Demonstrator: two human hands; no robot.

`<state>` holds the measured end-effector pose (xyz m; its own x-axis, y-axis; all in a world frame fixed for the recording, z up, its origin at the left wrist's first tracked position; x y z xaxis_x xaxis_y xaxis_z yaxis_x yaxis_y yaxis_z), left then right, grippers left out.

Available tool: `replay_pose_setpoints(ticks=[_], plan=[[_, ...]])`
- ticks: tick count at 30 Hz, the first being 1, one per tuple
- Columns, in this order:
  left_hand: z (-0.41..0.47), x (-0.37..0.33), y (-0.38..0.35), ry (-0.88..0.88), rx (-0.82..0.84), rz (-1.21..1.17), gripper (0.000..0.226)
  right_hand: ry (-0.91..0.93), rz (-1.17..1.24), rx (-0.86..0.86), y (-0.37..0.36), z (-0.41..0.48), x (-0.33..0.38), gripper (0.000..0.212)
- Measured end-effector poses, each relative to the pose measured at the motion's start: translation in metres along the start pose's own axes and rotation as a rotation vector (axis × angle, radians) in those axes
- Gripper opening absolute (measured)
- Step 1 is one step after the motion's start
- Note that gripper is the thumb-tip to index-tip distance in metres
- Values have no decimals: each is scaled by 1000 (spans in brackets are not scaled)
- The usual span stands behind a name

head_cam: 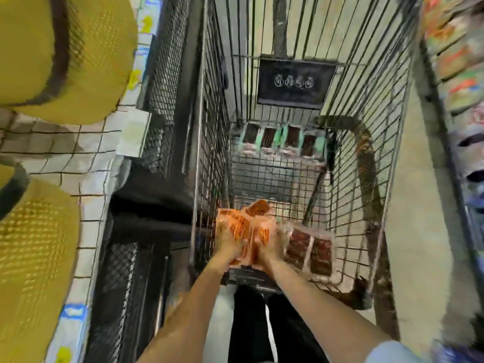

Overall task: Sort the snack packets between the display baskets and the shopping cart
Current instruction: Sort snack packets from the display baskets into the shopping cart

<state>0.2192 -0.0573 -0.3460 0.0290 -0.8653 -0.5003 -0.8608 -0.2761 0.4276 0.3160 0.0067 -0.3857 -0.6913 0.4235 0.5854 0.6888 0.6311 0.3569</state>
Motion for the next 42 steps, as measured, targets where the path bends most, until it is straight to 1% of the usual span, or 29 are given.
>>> replay_pose_setpoints(ticks=[2,4,5,6,8,10,12,15,17,19,22,23,24,26,27,28,29,31,33,34,36,38,40,41,42], plan=[[8,11,-2,36,24,50,55,35,-12,23,-4,0,-6,30],[13,18,2,101,-18,170,77,75,22,-64,-3,-7,-7,20],[13,19,5,167,-53,203,84,86,-22,-118,-2,-11,-5,20],[14,21,7,215,-71,205,86,102,-34,-144,-3,-13,-5,23],[16,22,6,242,-60,177,81,64,-26,-116,-2,-19,-4,29],[18,24,5,244,-27,154,70,42,-143,-111,1,-19,-5,42],[20,26,5,252,3,158,64,56,-237,-106,2,-20,-2,47],[20,30,7,276,33,162,62,105,-252,-99,-2,-26,6,50],[19,32,6,286,50,149,60,127,-236,-119,-2,-30,8,56],[18,33,6,270,88,178,58,150,-325,-122,-1,-32,12,64],[15,34,8,223,130,235,56,110,-336,-115,2,-32,15,69],[13,34,10,211,129,241,54,91,-330,-111,4,-33,15,67],[10,32,12,201,119,241,52,61,-314,-114,7,-34,15,61],[0,27,16,172,73,250,47,59,-283,-105,15,-36,14,31],[-7,23,19,144,32,263,45,101,-282,-100,20,-39,13,23],[-15,19,22,103,-21,274,42,175,-310,-78,25,-42,16,23],[-26,16,27,53,-76,268,39,241,-324,-41,31,-48,20,27],[-54,13,35,-86,-145,181,33,367,-309,40,46,-64,27,39],[-90,17,44,-239,-182,108,31,500,-333,148,61,-84,34,40],[-110,22,48,-286,-211,81,30,563,-347,206,69,-95,37,39],[-150,38,55,-308,-308,23,30,672,-373,322,84,-121,41,38],[-191,52,61,-317,-444,13,31,767,-388,422,96,-149,46,39],[-232,65,59,-377,-562,42,27,814,-430,521,104,-174,46,38],[-254,72,57,-388,-597,41,27,832,-463,571,107,-185,44,36],[-274,80,52,-363,-612,8,28,853,-496,624,109,-196,43,34]])
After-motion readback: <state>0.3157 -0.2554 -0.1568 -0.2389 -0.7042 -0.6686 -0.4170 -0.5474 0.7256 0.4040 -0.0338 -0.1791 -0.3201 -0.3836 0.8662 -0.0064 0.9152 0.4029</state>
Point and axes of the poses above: each hand's wrist, its own z-axis towards the middle knuckle, its own y-axis out of the back of the hand, x = y × z, the point moved 4 cm from there along z, towards the middle knuckle, and after that the axes turned 3 degrees about z, right-handed, at the moved point
